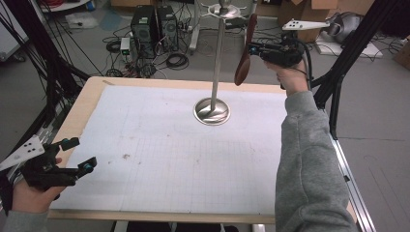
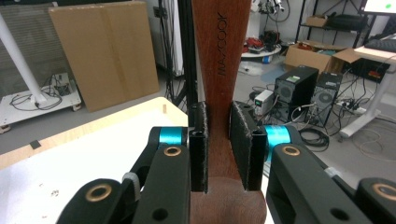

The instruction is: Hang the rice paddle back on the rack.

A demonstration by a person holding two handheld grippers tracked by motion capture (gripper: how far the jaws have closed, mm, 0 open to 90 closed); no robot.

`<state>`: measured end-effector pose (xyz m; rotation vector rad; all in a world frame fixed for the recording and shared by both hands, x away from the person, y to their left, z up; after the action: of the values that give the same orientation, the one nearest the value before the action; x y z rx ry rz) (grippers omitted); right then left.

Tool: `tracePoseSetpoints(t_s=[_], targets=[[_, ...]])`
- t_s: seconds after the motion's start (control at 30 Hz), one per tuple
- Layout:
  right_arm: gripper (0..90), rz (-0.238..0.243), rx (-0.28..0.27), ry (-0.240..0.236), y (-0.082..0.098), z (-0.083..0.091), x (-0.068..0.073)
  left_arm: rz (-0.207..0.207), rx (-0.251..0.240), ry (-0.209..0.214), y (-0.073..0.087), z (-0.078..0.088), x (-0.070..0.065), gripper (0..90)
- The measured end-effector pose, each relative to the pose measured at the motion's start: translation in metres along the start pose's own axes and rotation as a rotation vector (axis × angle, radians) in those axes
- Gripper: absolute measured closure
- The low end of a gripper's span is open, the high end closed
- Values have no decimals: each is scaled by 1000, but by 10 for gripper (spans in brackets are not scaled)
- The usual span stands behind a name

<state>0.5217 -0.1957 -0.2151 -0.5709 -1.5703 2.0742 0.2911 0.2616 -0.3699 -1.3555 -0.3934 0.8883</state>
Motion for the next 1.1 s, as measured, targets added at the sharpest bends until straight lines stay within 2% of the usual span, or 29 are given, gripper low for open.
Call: tracePoseSetpoints(t_s=[0.2,0.57,1.1], targets=[[772,-8,-21,4,-3,-1,0,-9,-3,3,-2,1,-3,18],[772,-9,-10,3,-3,-6,-2,-7,-3,-5,-2,3,-1,18],[772,-3,-22,-7,-5,-12,0,-3,-4,-12,-1,4,1,18]])
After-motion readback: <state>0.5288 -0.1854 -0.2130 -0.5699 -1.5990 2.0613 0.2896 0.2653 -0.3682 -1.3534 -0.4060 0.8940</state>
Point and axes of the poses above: each handheld gripper's, and its own axes: z roughly backward along the jaws, y roughly out of its underside, x roughly to its left, the point moved 9 cm from there along -z, roughly forward along the jaws, and after that the axes turned 6 degrees about z, right-handed, at the moved point
